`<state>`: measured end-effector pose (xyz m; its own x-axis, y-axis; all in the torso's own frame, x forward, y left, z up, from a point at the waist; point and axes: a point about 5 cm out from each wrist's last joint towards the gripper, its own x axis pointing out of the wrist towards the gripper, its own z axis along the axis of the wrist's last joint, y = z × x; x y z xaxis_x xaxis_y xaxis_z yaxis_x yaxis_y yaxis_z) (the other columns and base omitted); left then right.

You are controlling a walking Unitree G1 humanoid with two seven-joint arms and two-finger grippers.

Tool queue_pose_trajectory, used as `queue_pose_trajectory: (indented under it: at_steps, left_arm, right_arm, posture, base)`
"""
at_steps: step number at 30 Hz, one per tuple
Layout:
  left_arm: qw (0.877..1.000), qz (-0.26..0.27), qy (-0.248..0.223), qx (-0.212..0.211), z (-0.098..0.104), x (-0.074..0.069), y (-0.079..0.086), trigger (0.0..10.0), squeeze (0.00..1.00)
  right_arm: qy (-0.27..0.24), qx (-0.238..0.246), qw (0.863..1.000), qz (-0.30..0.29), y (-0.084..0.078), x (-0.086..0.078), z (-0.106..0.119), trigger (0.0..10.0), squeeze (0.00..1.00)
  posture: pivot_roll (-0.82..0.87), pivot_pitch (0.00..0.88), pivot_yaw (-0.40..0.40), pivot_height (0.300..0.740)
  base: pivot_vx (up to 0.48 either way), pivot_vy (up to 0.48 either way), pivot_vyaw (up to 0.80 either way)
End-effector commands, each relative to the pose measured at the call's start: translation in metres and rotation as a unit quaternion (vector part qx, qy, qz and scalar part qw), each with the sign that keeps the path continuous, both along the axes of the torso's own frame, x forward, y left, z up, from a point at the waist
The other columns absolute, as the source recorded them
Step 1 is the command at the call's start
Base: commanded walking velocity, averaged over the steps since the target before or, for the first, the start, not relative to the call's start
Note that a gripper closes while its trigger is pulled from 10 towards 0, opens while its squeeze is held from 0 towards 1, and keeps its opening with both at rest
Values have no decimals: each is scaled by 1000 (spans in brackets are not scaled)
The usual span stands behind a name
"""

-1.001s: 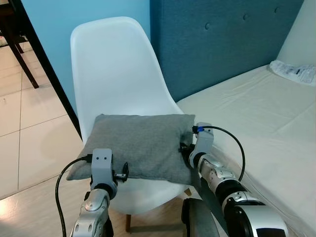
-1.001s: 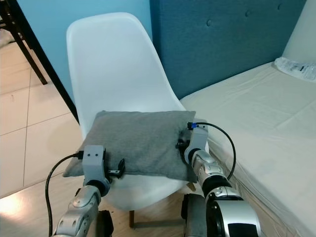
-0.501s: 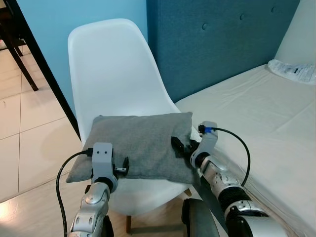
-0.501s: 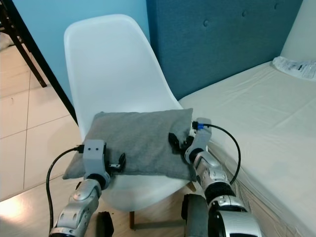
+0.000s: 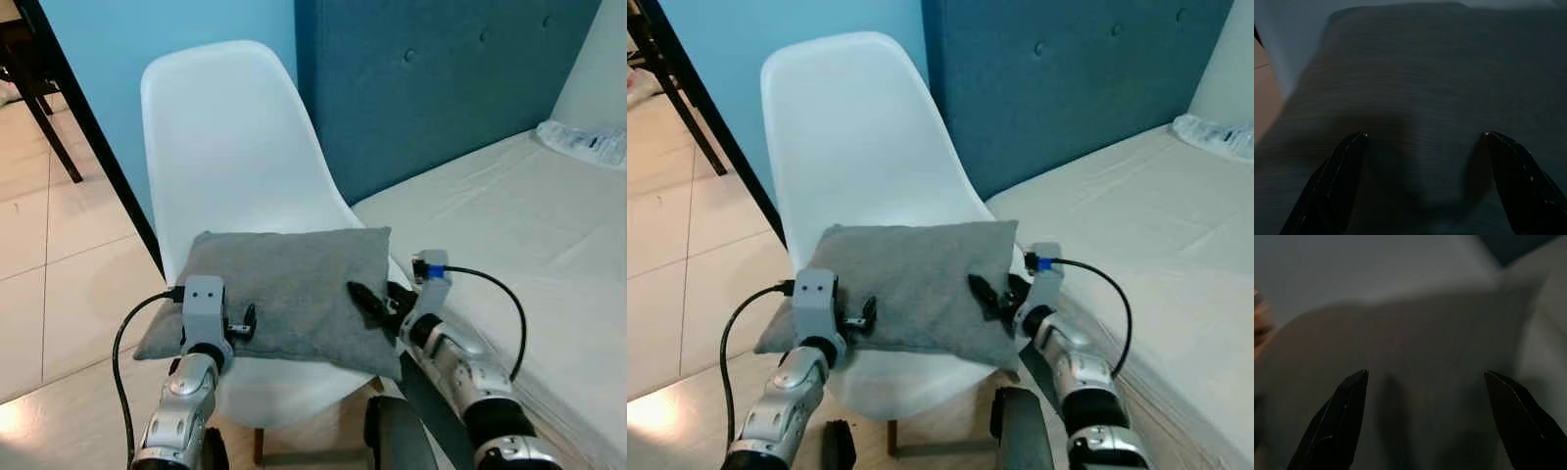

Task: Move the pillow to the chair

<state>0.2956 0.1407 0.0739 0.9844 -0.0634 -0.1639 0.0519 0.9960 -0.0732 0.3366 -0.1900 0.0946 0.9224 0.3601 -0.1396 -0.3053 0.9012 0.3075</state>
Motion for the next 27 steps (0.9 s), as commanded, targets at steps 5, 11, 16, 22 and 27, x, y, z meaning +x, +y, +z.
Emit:
queue_pose_trajectory:
  at_steps: [5, 11, 16, 22, 27]
  left_arm:
    - [1000, 8, 11, 4, -7, -2, 7, 10000, 0]
    - [1000, 5, 7, 4, -6, -1, 5, 10000, 0]
    - [1000, 0, -19, 5, 3, 1, 4, 10000, 0]
    - [999, 8, -36, 6, 10, 3, 6, 10000, 0]
    - [999, 19, -33, 12, 8, 4, 11, 10000, 0]
  right_arm:
    - [-38, 0, 993, -112, -34, 2, 20, 10000, 0]
    - [-66, 32, 991, -114, -31, 3, 34, 10000, 0]
    - [-101, 95, 990, -40, -3, -2, 43, 10000, 0]
    - [-76, 106, 991, -12, 20, -6, 29, 10000, 0]
    - [-51, 109, 993, -5, 29, -10, 17, 10000, 0]
  posture:
    - [-42, 56, 27, 550]
    - [-42, 53, 25, 550]
    - [-40, 45, 22, 565]
    - [-36, 36, 19, 590]
    - [-36, 29, 16, 610]
  base:
    - [0, 0, 0]
    - [0, 0, 0]
    - [0, 0, 0]
    - [0, 0, 0]
    - [0, 0, 0]
